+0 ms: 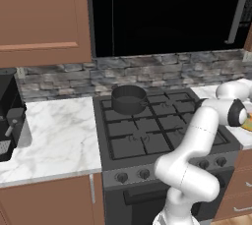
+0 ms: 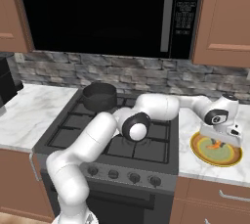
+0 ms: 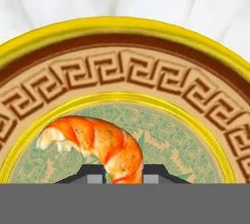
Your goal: Retrieve the frozen meat and place it in the pot on a burner. Then turn the burner on.
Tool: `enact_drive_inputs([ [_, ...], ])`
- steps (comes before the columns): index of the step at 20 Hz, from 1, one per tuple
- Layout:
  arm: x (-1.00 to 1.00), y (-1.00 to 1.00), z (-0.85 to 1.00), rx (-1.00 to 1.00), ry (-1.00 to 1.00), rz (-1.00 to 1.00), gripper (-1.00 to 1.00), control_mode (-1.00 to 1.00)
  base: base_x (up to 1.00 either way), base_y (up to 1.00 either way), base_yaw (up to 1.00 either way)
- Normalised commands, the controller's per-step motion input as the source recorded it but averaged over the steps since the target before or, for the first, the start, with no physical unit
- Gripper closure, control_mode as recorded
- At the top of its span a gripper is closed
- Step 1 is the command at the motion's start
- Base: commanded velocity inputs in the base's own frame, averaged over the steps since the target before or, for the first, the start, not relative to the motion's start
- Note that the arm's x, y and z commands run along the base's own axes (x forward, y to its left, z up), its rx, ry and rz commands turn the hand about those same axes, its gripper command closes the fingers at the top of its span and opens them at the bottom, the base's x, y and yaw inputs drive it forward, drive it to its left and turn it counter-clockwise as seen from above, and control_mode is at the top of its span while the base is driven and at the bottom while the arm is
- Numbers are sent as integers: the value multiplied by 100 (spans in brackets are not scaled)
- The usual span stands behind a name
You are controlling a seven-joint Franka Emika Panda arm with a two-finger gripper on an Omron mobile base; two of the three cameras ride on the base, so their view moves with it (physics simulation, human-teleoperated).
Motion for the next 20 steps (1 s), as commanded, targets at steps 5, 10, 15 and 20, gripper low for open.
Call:
enact_drive_inputs([
  [5,-28,0,24,1,-28,1,100,-100,0,0,0],
  [10,-56,12,42,0,-32,9,100,-100,0,0,0],
  [15,-50,57,50,0,-27,16,100,-100,0,0,0],
  [20,-34,90,55,-1,-29,19,100,-100,0,0,0],
])
